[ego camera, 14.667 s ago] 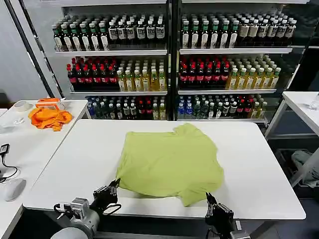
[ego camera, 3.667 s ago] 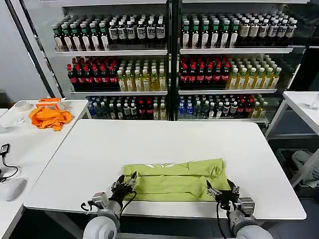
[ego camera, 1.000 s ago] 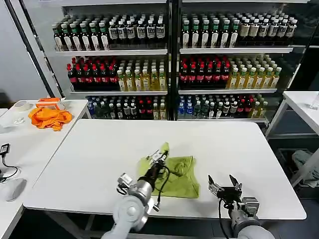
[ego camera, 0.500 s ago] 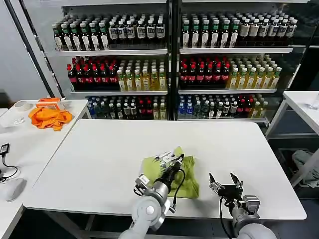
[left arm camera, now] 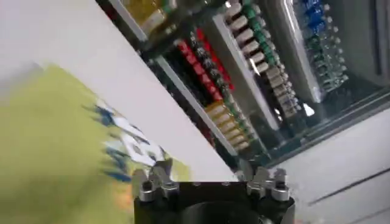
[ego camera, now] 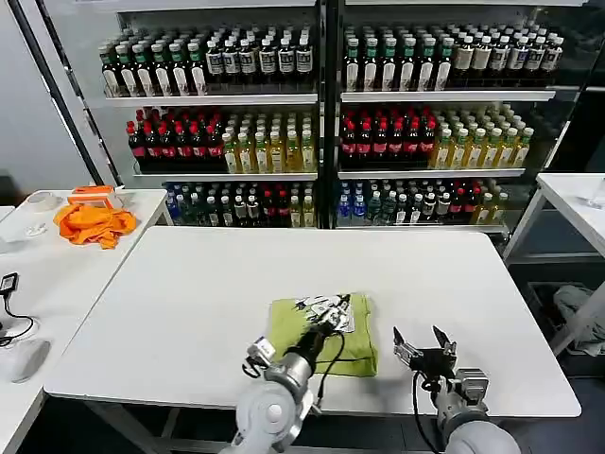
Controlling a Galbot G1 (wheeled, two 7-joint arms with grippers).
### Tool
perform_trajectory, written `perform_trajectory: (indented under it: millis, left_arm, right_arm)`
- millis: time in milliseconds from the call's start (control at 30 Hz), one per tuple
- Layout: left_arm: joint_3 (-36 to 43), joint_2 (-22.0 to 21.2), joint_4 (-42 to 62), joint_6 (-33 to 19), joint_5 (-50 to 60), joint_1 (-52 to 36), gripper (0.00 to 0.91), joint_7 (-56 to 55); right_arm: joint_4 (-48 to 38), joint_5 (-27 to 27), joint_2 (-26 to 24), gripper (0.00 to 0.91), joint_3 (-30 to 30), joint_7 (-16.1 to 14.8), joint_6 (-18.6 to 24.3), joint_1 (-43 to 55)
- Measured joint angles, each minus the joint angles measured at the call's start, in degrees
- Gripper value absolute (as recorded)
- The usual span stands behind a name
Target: Fold and organize the clothes.
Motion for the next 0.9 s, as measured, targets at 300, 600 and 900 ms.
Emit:
perform_trajectory:
  millis: [300, 600, 900]
  left_arm:
    - [-6.44, 6.69, -0.23, 0.31, 2.66, 2.01, 0.907, -0.12]
    - [-8.82, 9.05, 1.75, 1.15, 4.27, 1.86, 0.907, 0.49]
    - [-8.21, 9.61, 2.99, 3.00, 2.86, 1.76, 0.907, 1.85]
  right_arm:
    - [-0.58, -0.03, 0.15, 0.907, -0.43, 0.01, -0.21, 0.91]
    - [-1.17, -0.04, 0.35, 0.907, -0.88, 0.12, -0.57, 2.06]
    - [-1.57, 0.15, 0.29, 0.907, -0.48, 0.14, -0.61, 2.52]
